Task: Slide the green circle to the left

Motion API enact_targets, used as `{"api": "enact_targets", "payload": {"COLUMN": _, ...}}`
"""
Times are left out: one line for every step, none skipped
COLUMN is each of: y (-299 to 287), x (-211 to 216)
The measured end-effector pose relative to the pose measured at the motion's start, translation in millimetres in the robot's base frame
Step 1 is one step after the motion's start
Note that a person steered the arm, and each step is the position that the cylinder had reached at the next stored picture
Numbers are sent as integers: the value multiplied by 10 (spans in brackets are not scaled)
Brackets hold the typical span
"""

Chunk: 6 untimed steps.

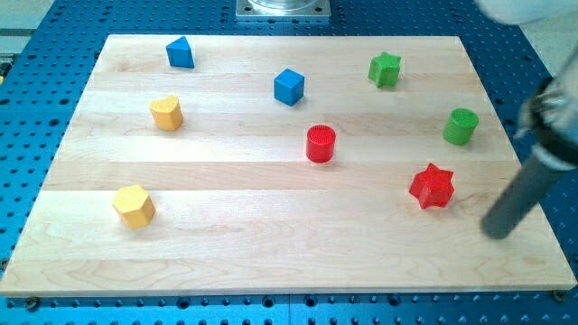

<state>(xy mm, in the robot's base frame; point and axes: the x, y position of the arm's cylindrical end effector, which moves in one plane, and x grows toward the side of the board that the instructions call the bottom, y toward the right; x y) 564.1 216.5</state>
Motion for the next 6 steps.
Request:
{"api": "enact_targets", "payload": {"y": -40, "x": -321}}
{"api": "enact_targets", "payload": {"y": 288, "x": -821}}
{"api": "enact_targets", "payload": {"y": 245, "x": -996}}
{"api": "enact_targets", "payload": {"y": 821, "x": -1078}}
{"api": "enact_targets", "payload": {"y": 850, "x": -1559}}
{"api": "enact_targets", "payload": {"y": 99, "x": -1473}}
